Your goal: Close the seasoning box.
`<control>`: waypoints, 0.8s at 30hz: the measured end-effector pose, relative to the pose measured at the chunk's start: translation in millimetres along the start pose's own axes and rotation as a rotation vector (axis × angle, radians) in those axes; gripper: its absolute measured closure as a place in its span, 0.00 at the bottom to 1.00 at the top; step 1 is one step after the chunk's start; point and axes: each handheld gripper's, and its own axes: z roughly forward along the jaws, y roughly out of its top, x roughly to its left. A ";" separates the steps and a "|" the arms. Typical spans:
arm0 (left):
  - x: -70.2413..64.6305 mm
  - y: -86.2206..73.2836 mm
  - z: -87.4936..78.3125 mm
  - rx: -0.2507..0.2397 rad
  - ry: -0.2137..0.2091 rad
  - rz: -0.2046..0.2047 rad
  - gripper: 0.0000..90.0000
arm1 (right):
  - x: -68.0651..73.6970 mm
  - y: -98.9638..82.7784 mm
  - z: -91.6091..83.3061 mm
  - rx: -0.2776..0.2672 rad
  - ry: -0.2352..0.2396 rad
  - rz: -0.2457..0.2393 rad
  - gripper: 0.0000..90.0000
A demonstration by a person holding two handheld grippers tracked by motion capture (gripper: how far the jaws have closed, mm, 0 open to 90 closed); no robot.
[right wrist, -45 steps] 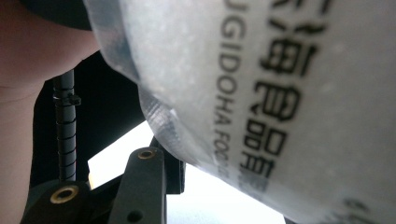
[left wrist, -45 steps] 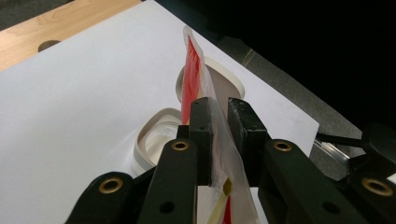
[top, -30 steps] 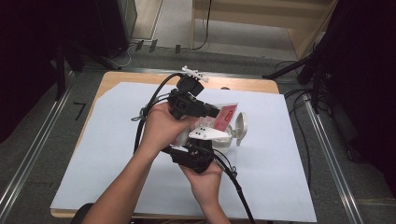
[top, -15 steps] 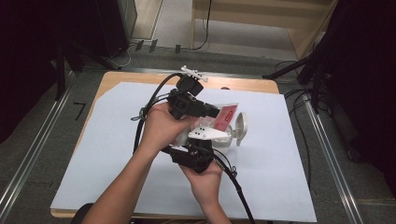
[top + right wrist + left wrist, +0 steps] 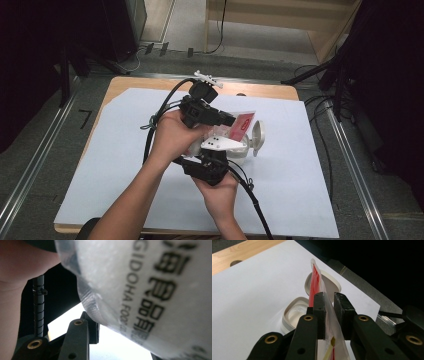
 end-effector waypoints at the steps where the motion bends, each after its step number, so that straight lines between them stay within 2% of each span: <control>1: 0.2 0.0 -0.5 0.007 0.000 0.007 0.89 | 0.8 -0.2 0.0 0.001 -0.006 -0.006 0.71; 7: -0.2 0.1 -2.8 0.000 0.008 -0.007 0.89 | 3.0 1.8 0.2 0.004 0.004 -0.011 0.71; 13: 1.0 -0.1 -3.6 0.003 0.010 -0.011 0.89 | 3.4 2.4 2.1 0.006 0.023 0.006 0.70; 24: 1.5 -0.6 -2.4 -0.002 0.009 -0.006 0.89 | 2.9 1.5 2.9 0.008 0.014 0.004 0.69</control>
